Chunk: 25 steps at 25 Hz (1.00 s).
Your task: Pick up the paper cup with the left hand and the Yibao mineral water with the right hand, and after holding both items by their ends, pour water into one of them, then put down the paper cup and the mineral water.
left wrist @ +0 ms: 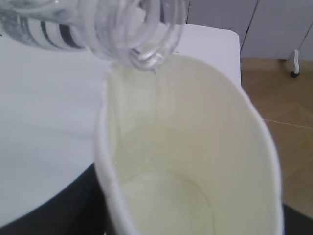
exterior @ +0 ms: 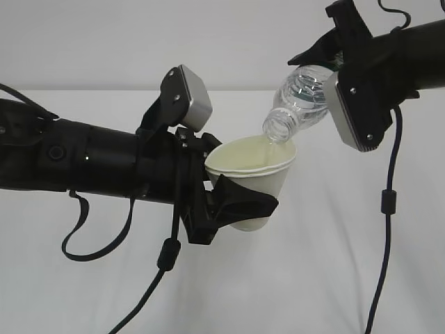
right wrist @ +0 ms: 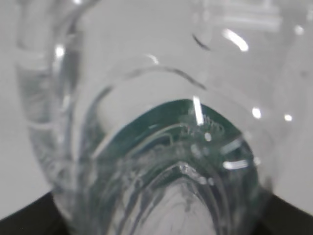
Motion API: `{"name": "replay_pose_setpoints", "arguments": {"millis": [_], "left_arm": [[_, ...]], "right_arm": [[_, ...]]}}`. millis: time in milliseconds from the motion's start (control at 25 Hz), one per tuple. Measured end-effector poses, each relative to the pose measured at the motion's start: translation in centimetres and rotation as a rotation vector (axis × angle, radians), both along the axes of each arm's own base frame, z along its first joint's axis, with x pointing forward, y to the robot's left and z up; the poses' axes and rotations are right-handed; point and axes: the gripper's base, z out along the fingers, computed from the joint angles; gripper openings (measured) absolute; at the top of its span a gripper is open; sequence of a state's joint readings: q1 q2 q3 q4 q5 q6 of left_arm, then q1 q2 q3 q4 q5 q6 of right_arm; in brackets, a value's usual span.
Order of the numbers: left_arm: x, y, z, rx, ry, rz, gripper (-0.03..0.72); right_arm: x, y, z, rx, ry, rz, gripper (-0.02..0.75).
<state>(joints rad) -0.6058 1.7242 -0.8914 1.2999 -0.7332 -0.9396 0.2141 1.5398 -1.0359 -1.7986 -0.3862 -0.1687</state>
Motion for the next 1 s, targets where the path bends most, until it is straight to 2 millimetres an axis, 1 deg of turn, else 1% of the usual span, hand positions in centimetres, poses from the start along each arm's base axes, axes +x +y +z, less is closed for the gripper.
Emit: {"name": "replay_pose_setpoints", "arguments": {"millis": [240,480,720,1000], "left_arm": [[-0.05,-0.04,-0.08,0.0,0.001,-0.009,0.419],[-0.08,-0.05,-0.06,-0.003,0.002,-0.012,0.419],[-0.09,-0.05,-0.07,-0.002,0.001,-0.014,0.419],[0.03,-0.2,-0.91,0.006,0.024,-0.02,0.419]], "right_arm": [[0.0,0.0,0.0,0.0,0.0,0.0,0.462],[0.29,0.06,0.8,0.0,-0.027,0.002,0.462],[0.32,0.06,0.88,-0.005,-0.031,0.005,0.462],[0.32,0.06,0.87,-0.008,-0.031,0.006,0.462]]}}
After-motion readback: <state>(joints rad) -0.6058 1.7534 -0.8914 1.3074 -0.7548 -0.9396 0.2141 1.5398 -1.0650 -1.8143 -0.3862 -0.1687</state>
